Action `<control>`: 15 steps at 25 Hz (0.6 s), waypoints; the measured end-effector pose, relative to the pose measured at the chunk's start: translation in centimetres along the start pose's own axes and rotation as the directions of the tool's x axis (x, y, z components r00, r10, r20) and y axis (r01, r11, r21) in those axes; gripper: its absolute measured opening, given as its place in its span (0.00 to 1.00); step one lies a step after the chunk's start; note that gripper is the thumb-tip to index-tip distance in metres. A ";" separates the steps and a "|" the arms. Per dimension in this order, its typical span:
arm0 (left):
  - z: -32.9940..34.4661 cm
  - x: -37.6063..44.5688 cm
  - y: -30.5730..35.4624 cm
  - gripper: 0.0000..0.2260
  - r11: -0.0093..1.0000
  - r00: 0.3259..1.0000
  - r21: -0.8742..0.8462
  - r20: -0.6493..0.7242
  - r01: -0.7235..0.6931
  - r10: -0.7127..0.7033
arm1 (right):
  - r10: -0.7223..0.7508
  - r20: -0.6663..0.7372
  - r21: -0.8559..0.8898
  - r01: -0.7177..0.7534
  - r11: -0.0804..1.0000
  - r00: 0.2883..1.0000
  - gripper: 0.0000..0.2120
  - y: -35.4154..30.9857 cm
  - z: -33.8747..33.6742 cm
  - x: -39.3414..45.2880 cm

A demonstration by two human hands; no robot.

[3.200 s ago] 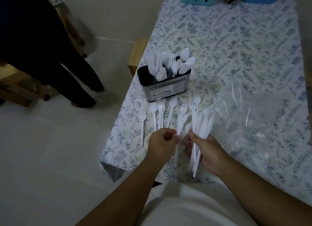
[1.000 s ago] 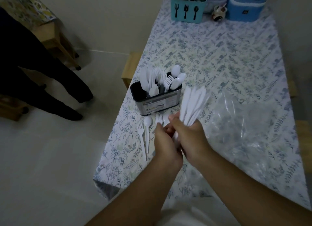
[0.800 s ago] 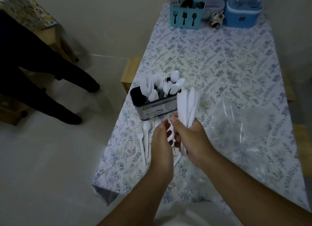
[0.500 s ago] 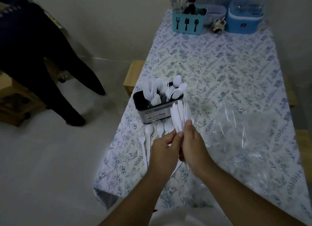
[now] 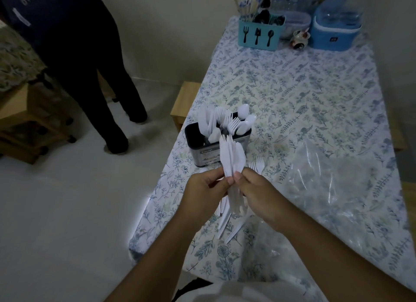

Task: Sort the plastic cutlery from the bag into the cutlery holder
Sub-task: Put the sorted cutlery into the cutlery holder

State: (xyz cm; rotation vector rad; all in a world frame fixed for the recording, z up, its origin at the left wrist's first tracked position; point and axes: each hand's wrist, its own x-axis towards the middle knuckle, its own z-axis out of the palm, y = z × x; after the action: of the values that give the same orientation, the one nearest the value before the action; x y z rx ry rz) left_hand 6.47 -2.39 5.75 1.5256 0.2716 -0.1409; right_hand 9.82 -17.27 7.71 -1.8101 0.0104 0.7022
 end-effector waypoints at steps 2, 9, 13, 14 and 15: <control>-0.9 0.0 0.0 0.13 0.999 0.999 0.014 -0.002 -0.034 0.034 | -0.051 0.023 -0.103 0.053 0.993 0.998 0.10 -0.9 -0.2 0.4; -5.6 2.3 3.0 0.14 0.942 0.956 0.195 -0.053 -0.273 0.288 | -0.275 0.105 -0.286 0.294 0.912 0.956 0.12 -6.3 1.0 3.9; -8.7 5.8 6.0 0.14 0.879 0.905 0.254 -0.032 -0.404 0.425 | -0.359 0.010 -0.305 0.345 0.888 0.933 0.11 -10.2 1.5 6.5; -9.2 6.7 6.3 0.14 0.872 0.897 0.256 -0.033 -0.418 0.440 | -0.375 -0.023 -0.289 0.352 0.890 0.927 0.10 -10.8 1.7 7.1; -9.6 7.5 6.4 0.15 0.868 0.893 0.255 -0.034 -0.426 0.449 | -0.381 -0.061 -0.273 0.352 0.896 0.923 0.10 -11.1 1.8 7.6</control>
State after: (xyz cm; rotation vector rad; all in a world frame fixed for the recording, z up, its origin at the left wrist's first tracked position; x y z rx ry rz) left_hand 14.48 8.00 9.70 1.8018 -0.0290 0.2696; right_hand 19.11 -9.16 13.50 -2.0231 -0.3559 0.3401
